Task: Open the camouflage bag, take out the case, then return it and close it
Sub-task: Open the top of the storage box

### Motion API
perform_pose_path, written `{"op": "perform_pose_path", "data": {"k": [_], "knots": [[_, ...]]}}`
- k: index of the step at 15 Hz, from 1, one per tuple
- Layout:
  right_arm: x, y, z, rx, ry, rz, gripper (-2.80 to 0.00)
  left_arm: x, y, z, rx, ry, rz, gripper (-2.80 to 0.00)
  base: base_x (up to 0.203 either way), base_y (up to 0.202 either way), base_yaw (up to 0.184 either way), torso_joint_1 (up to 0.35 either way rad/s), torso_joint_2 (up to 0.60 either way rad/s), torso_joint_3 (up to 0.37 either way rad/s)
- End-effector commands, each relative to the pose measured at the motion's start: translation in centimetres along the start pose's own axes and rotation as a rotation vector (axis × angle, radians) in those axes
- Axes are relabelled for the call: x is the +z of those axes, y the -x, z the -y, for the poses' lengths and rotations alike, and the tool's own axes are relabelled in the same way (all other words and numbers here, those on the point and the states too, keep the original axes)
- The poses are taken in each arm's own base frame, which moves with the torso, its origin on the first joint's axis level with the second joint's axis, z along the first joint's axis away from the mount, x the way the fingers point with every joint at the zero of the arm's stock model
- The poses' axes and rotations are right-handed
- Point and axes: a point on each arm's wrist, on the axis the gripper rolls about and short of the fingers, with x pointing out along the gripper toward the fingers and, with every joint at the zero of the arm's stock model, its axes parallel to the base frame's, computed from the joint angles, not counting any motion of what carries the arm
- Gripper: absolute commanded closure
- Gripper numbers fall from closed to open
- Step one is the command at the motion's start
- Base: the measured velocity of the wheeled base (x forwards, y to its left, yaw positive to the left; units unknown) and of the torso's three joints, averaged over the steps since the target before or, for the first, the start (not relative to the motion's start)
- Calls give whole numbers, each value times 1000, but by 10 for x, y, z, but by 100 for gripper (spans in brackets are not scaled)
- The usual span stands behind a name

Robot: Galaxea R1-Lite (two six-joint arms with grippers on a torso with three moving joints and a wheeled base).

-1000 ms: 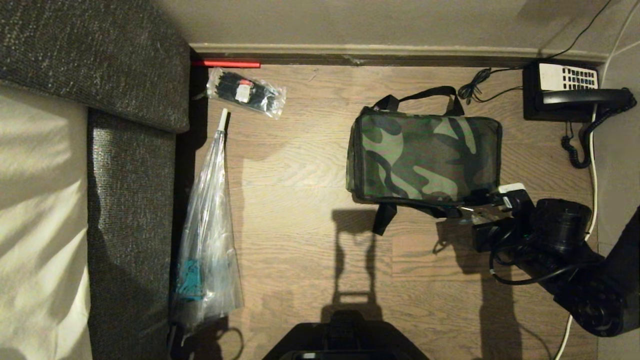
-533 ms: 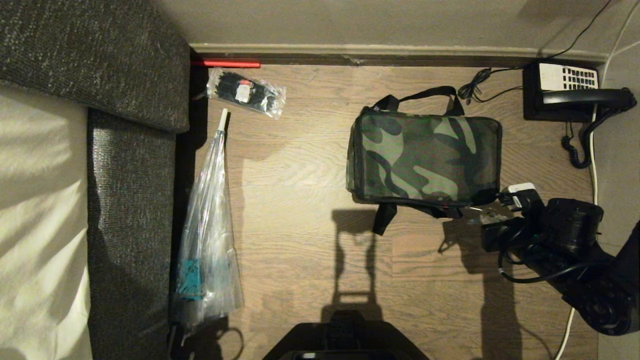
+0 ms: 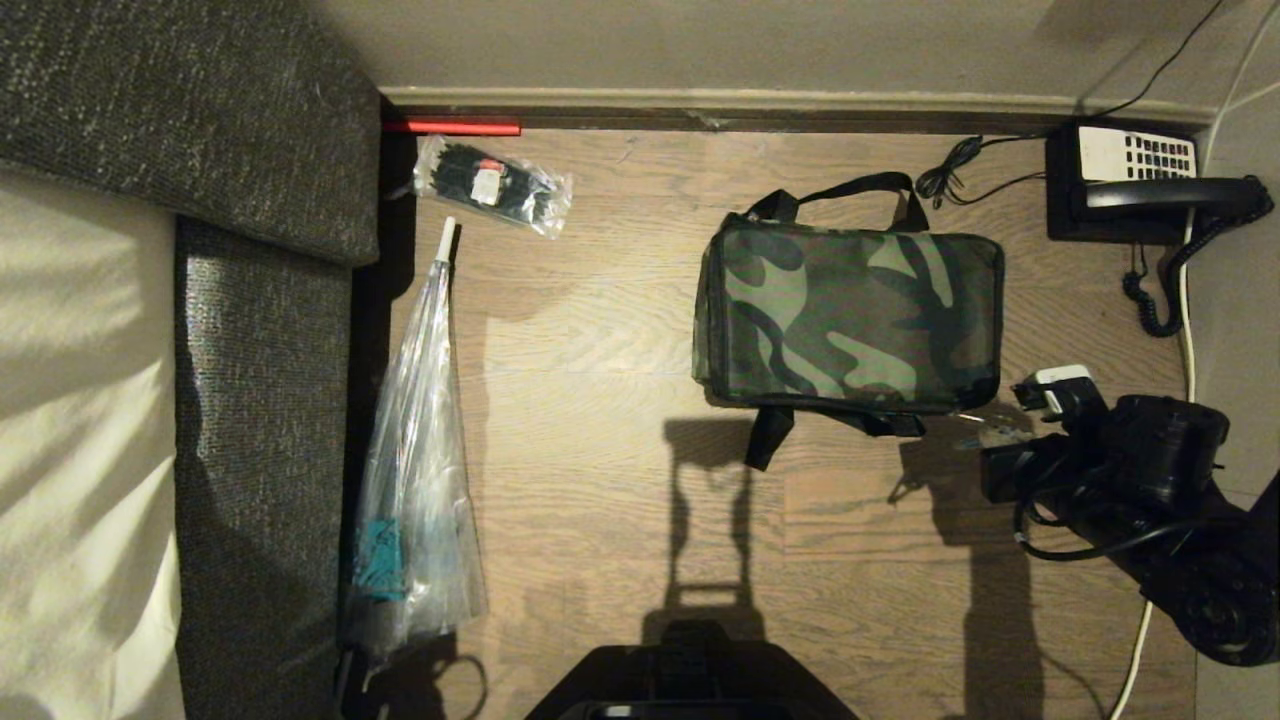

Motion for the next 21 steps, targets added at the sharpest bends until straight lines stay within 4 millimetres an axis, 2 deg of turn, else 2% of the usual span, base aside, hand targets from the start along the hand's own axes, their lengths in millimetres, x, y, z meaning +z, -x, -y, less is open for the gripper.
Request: {"op": "perform_pose_path", "data": {"k": [1,4,15,21], "knots": [[1,0,3,-12,-2,4,0,0,0,0,0,0,-1,0,0,0,0,0,0,0],[3,2,11,-12,-7,14,0,0,0,0,0,0,-1,0,0,0,0,0,0,0],[0,3,15,-15,-9,-6,0,0,0,0,0,0,-1,0,0,0,0,0,0,0],[-2,3,27,-32,-11,-24,0,0,0,0,0,0,-1,0,0,0,0,0,0,0]]}}
